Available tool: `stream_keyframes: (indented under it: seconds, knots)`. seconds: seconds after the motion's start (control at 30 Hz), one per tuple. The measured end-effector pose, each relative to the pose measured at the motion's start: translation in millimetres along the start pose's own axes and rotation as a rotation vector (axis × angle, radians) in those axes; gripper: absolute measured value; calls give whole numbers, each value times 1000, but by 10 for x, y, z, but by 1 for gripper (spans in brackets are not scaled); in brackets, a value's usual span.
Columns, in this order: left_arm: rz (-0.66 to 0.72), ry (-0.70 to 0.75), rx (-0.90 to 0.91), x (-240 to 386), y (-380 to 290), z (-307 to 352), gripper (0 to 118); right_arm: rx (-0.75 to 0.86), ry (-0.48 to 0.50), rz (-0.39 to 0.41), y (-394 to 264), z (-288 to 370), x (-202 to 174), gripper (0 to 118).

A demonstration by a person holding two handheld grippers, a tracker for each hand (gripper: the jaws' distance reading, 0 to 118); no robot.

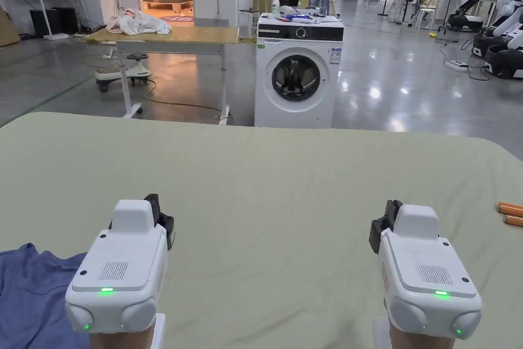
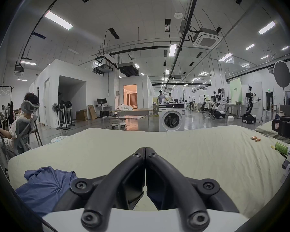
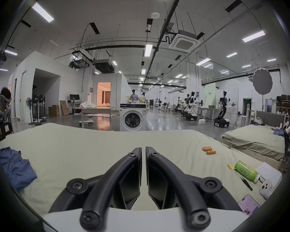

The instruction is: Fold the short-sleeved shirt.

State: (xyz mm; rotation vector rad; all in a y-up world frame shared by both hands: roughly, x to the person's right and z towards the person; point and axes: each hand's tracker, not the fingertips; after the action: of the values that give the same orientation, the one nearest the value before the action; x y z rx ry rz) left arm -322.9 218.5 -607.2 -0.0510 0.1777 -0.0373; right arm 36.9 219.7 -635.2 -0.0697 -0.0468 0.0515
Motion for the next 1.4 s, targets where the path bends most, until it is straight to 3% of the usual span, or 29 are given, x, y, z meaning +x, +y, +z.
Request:
stream_keyframes:
  seconds: [0.9, 1.03, 1.13, 1.2, 1.23, 1.27, 1.3, 1.33, 1.4]
  knots:
    - [23, -32, -15, -26, -12, 26, 0, -55, 2, 27, -146, 6, 0, 4]
    - [298, -38, -37, -233, 0, 15, 0, -47, -9, -157, -70, 41, 121, 4]
    - [612, -99, -35, -443, -28, -13, 0, -37, 45, -384, -43, 39, 251, 4]
    - [678, -121, -23, -469, -29, -11, 0, -52, 29, -399, -5, 35, 275, 4]
    - [555, -107, -18, -420, 27, 10, 0, -52, 40, -374, 6, 14, 268, 4]
    - [422, -92, -14, -331, 83, 22, 0, -52, 73, -263, 32, -12, 223, 4]
    - [180, -69, -25, -199, 140, 25, 0, -51, 113, -123, 73, -32, 147, 4]
    - [-16, -64, -33, -81, 164, 25, 0, -56, 151, 69, 105, -49, 52, 4]
    - [-378, -79, -31, 159, 135, 30, 0, -27, 121, 495, 74, -47, -163, 4]
